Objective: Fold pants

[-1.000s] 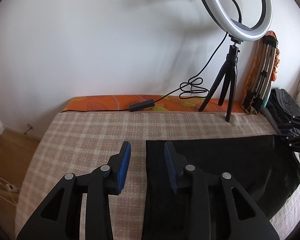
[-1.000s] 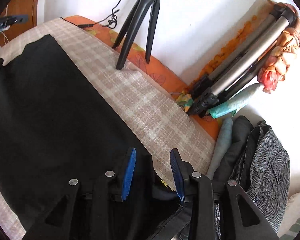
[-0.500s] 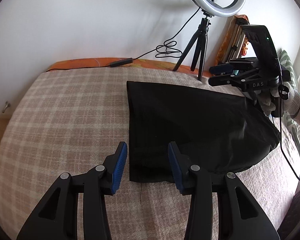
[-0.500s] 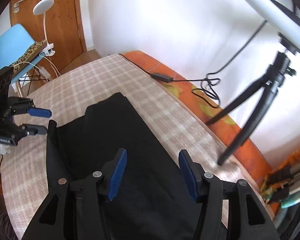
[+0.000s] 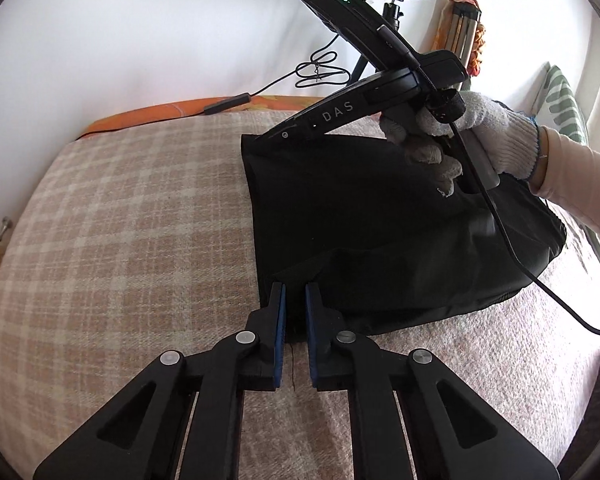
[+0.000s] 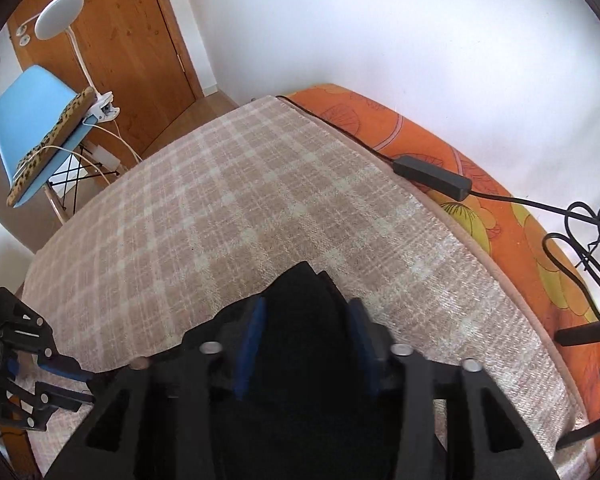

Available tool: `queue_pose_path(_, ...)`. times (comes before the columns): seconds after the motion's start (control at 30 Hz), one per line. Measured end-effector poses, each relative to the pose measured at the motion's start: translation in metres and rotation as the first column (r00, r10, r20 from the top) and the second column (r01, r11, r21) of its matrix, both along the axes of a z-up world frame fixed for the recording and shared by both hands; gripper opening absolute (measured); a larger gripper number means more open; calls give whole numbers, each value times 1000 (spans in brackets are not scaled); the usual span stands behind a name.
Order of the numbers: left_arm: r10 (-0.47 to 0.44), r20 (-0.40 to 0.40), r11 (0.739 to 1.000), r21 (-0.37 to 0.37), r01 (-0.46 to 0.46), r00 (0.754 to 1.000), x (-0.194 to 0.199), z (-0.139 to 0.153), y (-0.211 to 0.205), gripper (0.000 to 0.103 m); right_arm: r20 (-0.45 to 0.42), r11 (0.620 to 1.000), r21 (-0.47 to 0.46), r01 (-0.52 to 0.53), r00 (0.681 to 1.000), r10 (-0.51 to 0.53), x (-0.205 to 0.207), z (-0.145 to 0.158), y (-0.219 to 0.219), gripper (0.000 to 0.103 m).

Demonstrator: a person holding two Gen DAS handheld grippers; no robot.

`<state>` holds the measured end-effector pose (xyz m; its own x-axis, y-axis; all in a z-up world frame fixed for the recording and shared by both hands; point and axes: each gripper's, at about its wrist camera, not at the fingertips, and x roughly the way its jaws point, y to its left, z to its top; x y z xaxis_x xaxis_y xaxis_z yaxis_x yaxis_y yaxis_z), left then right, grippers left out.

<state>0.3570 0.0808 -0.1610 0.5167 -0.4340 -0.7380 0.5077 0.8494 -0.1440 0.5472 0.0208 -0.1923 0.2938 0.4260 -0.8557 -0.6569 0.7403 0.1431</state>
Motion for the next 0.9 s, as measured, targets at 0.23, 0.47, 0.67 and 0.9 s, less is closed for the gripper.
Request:
queue_pose_path(0.23,-14,16,999,34,13,1000,-13,2,7,3,69,998,-14,58,996,-57,8,5,-3,0)
queue_pose_path(0.47,-8,-8,998,56,8,1000,-17,6,14,3,106,991,-61,116,988,-109,19,-2,-1,10)
queue_pose_path(0.67,17,49,1000,-14,-16,999,-1,26,-2,7,91,994,8,113,989,-113,2,22,-17,35)
queue_pose_path(0.9,-111,-41,993,46,113,993,25,8,-61,12,154,980,-48,191,971,-182,-58,57,-78,39)
